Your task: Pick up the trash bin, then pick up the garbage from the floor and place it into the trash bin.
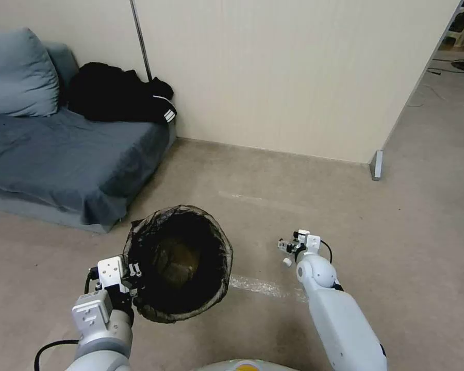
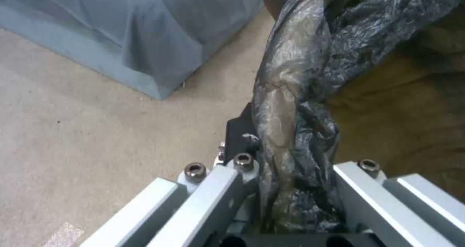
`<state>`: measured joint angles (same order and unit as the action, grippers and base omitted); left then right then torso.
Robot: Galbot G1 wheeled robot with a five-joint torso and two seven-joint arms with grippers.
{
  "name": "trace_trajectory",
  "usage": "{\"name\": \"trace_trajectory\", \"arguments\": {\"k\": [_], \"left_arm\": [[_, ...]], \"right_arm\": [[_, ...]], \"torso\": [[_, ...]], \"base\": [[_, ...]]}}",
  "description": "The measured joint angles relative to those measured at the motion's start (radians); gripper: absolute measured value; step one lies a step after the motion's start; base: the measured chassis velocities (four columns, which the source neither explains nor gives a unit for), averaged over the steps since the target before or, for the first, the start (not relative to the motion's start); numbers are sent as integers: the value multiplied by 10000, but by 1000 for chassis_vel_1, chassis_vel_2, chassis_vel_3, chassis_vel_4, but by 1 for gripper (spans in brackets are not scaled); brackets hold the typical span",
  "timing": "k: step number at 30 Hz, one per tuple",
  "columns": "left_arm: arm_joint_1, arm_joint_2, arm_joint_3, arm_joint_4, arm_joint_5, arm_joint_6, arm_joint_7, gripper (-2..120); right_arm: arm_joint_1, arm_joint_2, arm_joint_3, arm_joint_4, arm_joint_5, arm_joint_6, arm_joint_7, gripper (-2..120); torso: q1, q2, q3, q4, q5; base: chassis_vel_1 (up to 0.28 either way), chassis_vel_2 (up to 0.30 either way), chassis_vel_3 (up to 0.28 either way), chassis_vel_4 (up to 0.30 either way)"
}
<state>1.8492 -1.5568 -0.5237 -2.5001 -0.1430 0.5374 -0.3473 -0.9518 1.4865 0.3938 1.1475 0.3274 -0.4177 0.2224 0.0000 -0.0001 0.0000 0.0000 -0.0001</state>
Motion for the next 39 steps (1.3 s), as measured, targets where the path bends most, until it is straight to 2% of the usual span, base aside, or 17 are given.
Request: {"name": "trace_trajectory", "arguments": {"k": [7,10,12,14,18,19,21,23,26,27,29,35,39], "left_arm": [[12,13,-20,0,-9,-19,-4,1],[14,14,-15,0,-9,-32,-6,1],[11,8,50,0,32,-54,-9,1],[10,4,80,0,54,-62,-9,1],[30,16,103,0,83,-75,-9,1],[30,16,103,0,83,-75,-9,1],[44,28,97,0,85,-81,-9,1],[48,34,99,0,92,-81,-9,1],[49,45,145,0,128,-84,-11,1],[49,45,145,0,128,-84,-11,1],[48,56,183,0,154,-88,-11,1],[49,78,233,0,172,-89,-9,1],[46,90,244,0,177,-89,-9,1]], "right_arm": [[226,60,163,-864,-482,354,-129,100],[305,3,214,-1045,-622,538,-246,95],[399,-34,240,-1174,-720,690,-319,84],[421,-34,241,-1201,-728,708,-322,81],[504,-18,240,-1317,-803,824,-323,62],[504,-18,240,-1317,-803,824,-323,62],[520,-17,226,-1323,-810,855,-323,52],[520,-17,216,-1320,-811,861,-323,49],[518,-10,201,-1297,-812,865,-317,34],[518,-10,201,-1297,-812,865,-317,34],[496,-10,198,-1301,-839,914,-315,25],[450,-29,193,-1310,-960,1016,-315,14],[424,-34,178,-1313,-1101,1137,-315,13]], "torso": [[0,0,0,-1,2],[0,0,0,-1,1],[0,0,0,-1,1],[0,0,0,-1,2],[0,0,0,-1,1],[0,0,0,-1,1],[-1,0,0,0,2],[0,0,0,0,2],[0,0,0,0,2],[0,0,0,0,2],[0,0,0,0,1],[0,0,0,-1,1],[0,0,0,0,2]], "base": [[0,0,0,0],[0,0,0,0],[0,0,0,0],[0,0,0,0],[0,0,0,0],[0,0,0,0],[0,0,0,0],[0,0,0,0],[0,0,0,0],[0,0,0,0],[0,0,0,0],[0,0,0,0],[0,0,0,0]]}}
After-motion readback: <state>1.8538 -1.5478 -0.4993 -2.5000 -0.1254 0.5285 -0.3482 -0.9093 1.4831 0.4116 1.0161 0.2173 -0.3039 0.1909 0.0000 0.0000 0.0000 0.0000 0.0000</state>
